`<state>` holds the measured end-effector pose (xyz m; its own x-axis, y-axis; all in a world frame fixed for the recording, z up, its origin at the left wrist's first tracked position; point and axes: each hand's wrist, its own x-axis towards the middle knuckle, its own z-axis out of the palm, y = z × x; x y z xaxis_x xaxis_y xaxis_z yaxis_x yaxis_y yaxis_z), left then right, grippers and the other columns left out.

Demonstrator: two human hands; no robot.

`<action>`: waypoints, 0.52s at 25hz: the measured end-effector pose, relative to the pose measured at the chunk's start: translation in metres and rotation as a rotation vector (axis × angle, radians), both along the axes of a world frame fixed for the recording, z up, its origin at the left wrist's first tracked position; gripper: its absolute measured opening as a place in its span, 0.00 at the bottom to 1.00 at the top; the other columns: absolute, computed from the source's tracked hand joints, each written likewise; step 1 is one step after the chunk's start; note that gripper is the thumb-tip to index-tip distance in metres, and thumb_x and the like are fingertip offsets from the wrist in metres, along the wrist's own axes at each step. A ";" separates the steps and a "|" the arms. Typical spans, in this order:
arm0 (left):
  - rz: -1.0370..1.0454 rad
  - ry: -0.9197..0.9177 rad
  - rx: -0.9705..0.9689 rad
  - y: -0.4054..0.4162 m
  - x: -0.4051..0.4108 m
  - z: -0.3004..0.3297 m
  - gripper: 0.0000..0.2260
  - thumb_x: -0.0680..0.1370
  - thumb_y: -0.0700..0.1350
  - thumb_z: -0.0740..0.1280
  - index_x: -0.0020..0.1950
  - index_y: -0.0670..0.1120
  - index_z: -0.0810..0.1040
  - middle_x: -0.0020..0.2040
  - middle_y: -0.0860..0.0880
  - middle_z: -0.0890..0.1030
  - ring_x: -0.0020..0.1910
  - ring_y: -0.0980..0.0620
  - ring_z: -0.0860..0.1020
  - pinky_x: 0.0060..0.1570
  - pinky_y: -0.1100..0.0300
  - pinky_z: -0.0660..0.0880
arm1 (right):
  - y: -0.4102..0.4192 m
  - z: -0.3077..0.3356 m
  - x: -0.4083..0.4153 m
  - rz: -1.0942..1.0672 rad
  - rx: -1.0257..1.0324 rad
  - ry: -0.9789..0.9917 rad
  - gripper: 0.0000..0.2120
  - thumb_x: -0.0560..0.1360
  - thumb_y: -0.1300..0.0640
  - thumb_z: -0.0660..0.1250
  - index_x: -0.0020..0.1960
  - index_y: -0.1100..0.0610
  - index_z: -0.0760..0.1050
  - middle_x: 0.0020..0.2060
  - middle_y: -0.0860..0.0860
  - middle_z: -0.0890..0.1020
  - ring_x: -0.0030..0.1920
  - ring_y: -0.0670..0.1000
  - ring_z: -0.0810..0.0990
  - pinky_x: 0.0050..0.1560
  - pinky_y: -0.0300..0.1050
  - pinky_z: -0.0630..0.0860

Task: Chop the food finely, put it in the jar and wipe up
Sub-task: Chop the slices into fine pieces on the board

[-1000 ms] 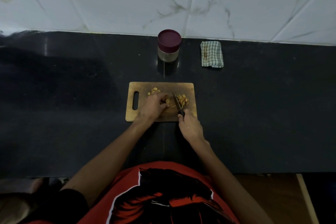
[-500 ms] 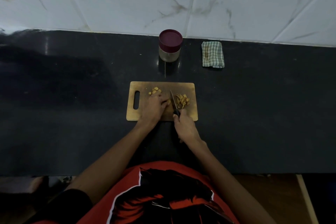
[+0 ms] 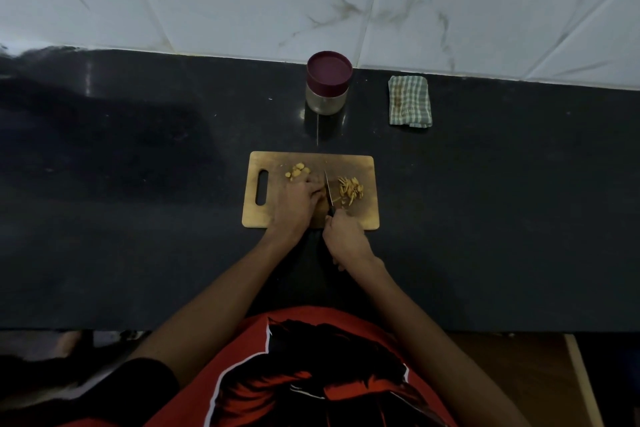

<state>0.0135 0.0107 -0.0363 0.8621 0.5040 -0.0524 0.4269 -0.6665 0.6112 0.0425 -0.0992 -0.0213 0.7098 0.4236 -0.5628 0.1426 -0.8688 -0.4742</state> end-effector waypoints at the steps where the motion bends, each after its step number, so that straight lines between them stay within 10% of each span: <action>1: -0.001 0.003 -0.006 0.000 0.000 -0.001 0.11 0.79 0.41 0.63 0.59 0.46 0.80 0.59 0.48 0.78 0.54 0.53 0.76 0.51 0.66 0.67 | 0.002 0.001 0.002 0.002 -0.008 0.003 0.13 0.83 0.55 0.54 0.60 0.63 0.70 0.51 0.60 0.79 0.48 0.60 0.82 0.48 0.59 0.81; 13: 0.054 -0.017 -0.025 -0.002 0.002 -0.004 0.09 0.77 0.41 0.65 0.54 0.45 0.82 0.58 0.49 0.79 0.53 0.52 0.77 0.55 0.60 0.72 | -0.024 -0.005 -0.019 0.052 -0.079 0.014 0.12 0.84 0.53 0.52 0.59 0.60 0.69 0.54 0.59 0.79 0.52 0.57 0.78 0.45 0.49 0.70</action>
<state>0.0154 0.0091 -0.0402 0.8344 0.5488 -0.0507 0.4512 -0.6274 0.6347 0.0240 -0.1230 -0.0265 0.6795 0.4140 -0.6057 0.1826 -0.8950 -0.4069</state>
